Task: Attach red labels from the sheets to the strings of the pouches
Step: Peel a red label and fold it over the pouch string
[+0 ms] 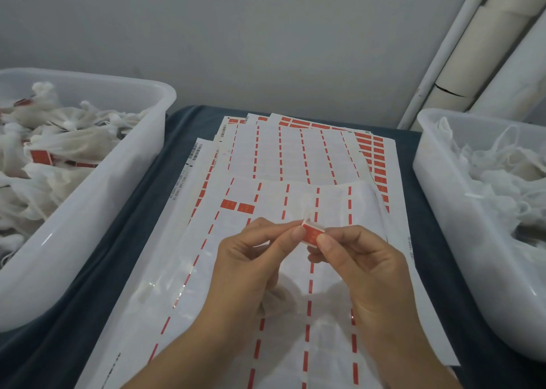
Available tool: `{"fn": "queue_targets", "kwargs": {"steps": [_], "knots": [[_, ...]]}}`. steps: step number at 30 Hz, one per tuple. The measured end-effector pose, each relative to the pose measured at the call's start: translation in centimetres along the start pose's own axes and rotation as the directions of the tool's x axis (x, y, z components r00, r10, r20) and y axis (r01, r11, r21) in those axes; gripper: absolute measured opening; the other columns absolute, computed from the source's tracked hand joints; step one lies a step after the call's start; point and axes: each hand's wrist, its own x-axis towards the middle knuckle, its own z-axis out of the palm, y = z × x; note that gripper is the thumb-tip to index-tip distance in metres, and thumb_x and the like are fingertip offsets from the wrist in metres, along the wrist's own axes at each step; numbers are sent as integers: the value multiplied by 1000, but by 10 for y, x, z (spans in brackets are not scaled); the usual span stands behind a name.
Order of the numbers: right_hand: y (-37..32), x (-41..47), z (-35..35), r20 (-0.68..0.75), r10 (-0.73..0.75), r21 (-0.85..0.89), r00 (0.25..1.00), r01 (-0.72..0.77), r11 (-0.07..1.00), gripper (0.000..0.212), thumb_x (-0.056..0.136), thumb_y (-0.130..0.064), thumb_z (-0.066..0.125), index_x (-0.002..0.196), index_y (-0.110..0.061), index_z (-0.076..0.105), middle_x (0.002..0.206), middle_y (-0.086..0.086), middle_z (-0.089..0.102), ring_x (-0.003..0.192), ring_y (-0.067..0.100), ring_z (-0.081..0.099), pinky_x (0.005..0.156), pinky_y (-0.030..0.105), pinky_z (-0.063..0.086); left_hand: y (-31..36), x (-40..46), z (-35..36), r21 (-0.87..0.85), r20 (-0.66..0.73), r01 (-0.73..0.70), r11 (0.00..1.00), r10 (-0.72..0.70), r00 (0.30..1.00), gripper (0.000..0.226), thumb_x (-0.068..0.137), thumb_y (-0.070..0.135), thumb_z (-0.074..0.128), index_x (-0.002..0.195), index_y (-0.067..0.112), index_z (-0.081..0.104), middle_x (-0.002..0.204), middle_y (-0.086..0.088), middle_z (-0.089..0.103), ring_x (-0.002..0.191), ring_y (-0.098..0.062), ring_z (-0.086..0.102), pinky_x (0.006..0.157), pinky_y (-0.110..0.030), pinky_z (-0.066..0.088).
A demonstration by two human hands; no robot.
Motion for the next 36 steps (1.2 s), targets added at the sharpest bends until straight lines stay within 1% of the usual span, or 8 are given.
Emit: {"fn": "queue_targets", "kwargs": {"steps": [18,23,27,28,30,32,34,36], "knots": [[6,-5,6,-4,-48,83,999,48,995,20,68,-24,63,82,-12,58,72,-3,70,66,10,68,61,8,50,-6,1,0,-56,19,75,996,-74,997,29,53,45,69,65,20,74,45,9,44,38,-4,31,38,-15,31],[7,0,4,62,35,157,997,-44,987,51,60,-36,69,108,-30,52,86,-6,71,81,13,69,67,14,53,-5,3,-3,-18,29,41,999,-41,999,28,56,45,69,68,20,72,42,9,44,34,-4,30,34,-14,31],[14,2,0,23,-53,-30,998,54,998,19,66,-32,66,83,-25,68,75,-14,71,69,6,68,59,6,48,-10,3,1,124,39,-9,992,4,999,25,61,51,62,72,30,70,45,10,49,36,-3,39,36,-14,35],[14,3,1,17,-55,-45,998,55,997,17,66,-31,66,80,-24,68,73,-14,70,67,6,67,58,6,48,-11,2,0,225,40,-107,969,101,994,22,67,50,60,71,29,69,53,12,55,42,-3,47,39,-13,37],[17,4,2,21,-51,-71,998,52,996,15,66,-32,66,79,-25,69,72,-15,70,67,5,67,58,5,47,-16,7,-6,561,111,-377,737,384,917,24,86,41,52,71,29,66,69,14,58,60,-3,54,46,-16,44],[20,5,2,24,-50,-58,998,51,997,18,69,-31,66,86,-28,67,79,-17,71,75,3,67,62,6,48,-16,9,-10,735,188,-434,521,457,869,32,97,33,38,78,25,63,74,16,56,54,-7,52,41,-17,43],[21,6,2,11,-64,-56,998,65,996,30,73,-36,64,102,-33,61,93,-22,69,87,0,66,68,6,49,-2,12,-15,698,10,-293,654,401,916,31,96,38,31,78,33,56,72,21,54,51,-3,51,45,-14,40],[22,8,-2,-4,-46,-59,999,45,997,35,74,-45,59,108,-39,55,100,-27,65,90,-1,65,68,7,50,18,28,-25,318,-289,-95,943,192,938,24,94,37,41,77,28,55,63,13,51,46,-6,42,44,-12,32]]}}
